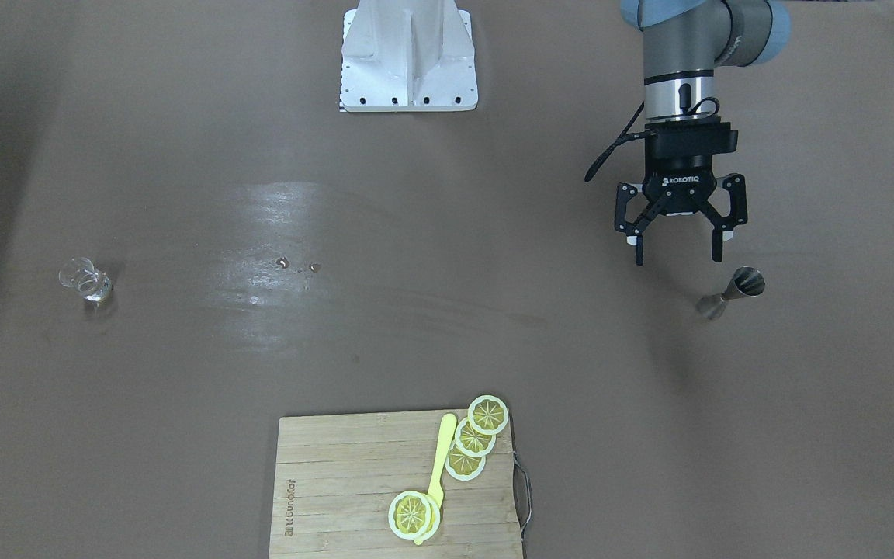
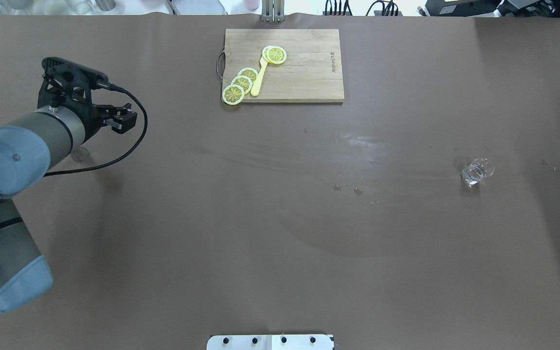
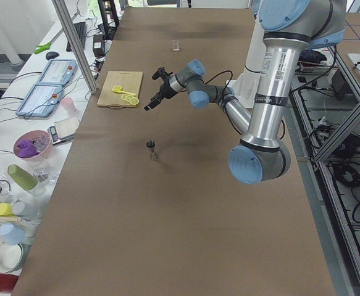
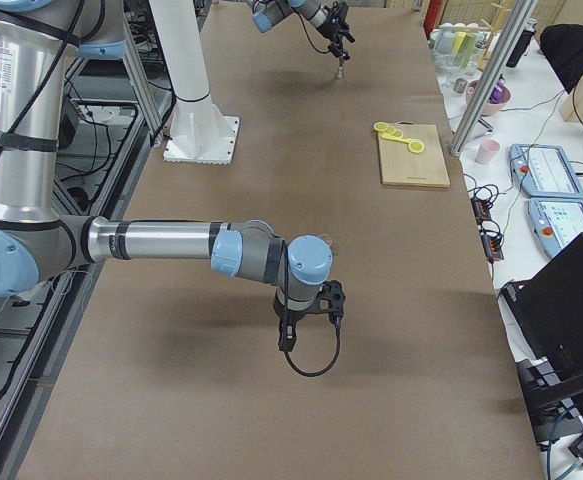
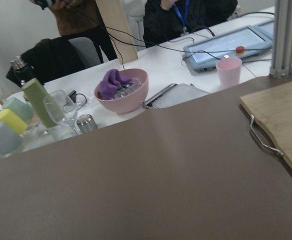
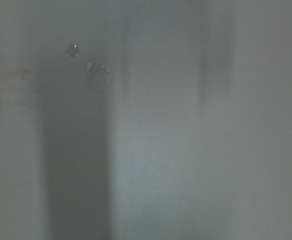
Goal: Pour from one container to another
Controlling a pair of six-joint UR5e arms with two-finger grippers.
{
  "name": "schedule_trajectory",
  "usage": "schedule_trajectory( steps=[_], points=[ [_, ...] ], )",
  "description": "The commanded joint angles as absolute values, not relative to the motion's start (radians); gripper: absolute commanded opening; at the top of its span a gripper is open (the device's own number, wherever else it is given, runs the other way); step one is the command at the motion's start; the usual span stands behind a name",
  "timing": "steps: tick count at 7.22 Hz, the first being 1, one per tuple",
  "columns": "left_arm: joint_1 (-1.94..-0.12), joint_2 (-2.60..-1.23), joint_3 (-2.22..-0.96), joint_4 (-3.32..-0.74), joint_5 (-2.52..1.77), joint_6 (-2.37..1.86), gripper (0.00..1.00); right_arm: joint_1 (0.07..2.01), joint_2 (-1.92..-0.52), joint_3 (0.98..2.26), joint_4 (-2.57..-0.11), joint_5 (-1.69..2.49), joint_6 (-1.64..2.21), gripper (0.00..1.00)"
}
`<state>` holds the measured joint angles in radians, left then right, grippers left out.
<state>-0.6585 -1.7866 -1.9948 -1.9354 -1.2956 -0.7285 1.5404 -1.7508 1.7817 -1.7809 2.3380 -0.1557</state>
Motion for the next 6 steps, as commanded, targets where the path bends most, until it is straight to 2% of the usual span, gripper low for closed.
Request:
schedule_trajectory(
  steps=[1,6],
  points=[
    [-0.780,-1.796,-1.967,-1.905,-1.609,-0.520,0.97,1.542,-1.758,1.784,-1.773,2.347,-0.156,1.00],
    [-1.119,-1.789,-1.881,-1.766,-2.126,-0.172,0.97,1.542,-1.744,1.792,-1.772,2.324,-0.147,1.00]
  ],
)
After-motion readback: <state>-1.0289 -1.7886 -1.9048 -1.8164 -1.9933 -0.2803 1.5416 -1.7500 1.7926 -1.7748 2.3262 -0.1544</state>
